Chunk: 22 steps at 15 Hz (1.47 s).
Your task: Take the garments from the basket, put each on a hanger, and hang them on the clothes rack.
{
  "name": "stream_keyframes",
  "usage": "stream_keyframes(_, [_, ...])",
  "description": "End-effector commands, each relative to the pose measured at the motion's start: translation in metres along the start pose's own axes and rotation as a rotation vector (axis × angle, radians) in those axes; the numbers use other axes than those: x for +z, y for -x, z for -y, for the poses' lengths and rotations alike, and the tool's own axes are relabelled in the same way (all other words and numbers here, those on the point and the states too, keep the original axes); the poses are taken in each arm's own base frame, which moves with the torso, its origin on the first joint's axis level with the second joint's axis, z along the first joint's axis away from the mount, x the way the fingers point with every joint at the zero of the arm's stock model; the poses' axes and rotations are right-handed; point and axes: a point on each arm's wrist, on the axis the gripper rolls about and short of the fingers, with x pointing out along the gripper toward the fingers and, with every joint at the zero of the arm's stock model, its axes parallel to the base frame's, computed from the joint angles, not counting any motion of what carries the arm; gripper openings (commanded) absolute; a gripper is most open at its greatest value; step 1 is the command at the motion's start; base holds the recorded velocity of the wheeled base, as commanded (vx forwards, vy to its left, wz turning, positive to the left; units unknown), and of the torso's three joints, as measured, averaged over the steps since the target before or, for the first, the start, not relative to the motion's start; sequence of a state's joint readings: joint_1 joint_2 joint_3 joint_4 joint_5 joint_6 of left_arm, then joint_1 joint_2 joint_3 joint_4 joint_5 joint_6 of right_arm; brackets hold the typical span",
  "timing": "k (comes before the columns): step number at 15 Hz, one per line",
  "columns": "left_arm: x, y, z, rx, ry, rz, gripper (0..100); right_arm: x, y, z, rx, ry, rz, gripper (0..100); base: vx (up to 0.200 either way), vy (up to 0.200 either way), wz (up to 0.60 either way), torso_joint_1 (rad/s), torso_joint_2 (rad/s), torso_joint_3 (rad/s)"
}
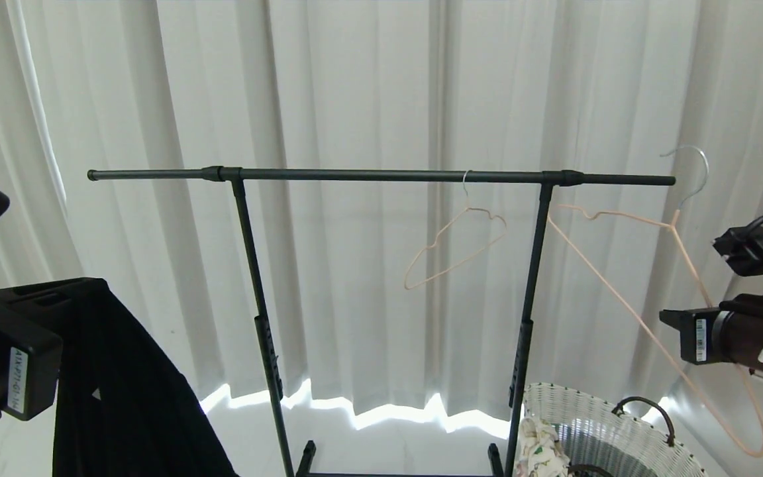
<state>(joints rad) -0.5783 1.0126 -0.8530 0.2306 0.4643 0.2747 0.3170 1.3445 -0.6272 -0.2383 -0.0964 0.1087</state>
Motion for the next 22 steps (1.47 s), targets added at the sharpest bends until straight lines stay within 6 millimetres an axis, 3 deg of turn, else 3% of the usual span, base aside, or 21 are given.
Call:
stream_keyframes(1, [0.004, -0.01, 0.004, -0.008, -0.008, -0.024, 0, -0.003, 0.035, -0.024, 0.168, 0.06, 0.049, 0, 0.0, 0.0, 0.0, 0.0, 0.0, 0.0])
stream_keyframes(4, [0.03, -0.054, 0.019, -0.009, 0.105, -0.087, 0, -0.025, 0.08, -0.07, 0.511, 0.225, -0.005, 0, 0.0, 0.0, 0.0, 0.0, 0.0, 0.0])
stream_keyframes(9, [0.042, -0.101, 0.04, 0.009, 0.274, -0.177, 0, -0.038, 0.108, -0.099, 0.756, 0.266, -0.053, 0, 0.0, 0.0, 0.0, 0.0, 0.0, 0.0])
stream_keyframes(12, [0.044, -0.107, 0.043, 0.01, 0.322, -0.185, 0, -0.04, 0.115, -0.109, 0.818, 0.26, -0.081, 0, 0.0, 0.0, 0.0, 0.0, 0.0, 0.0])
stream_keyframes(18, [0.06, -0.095, 0.055, -0.049, 0.423, -0.125, 0, -0.045, 0.096, -0.131, 0.782, 0.181, -0.163, 0, 0.0, 0.0, 0.0, 0.0, 0.0, 0.0])
stream_keyframes(22, [0.059, -0.097, 0.055, -0.043, 0.422, -0.132, 0, -0.043, 0.097, -0.132, 0.792, 0.174, -0.152, 0, 0.0, 0.0, 0.0, 0.0, 0.0, 0.0])
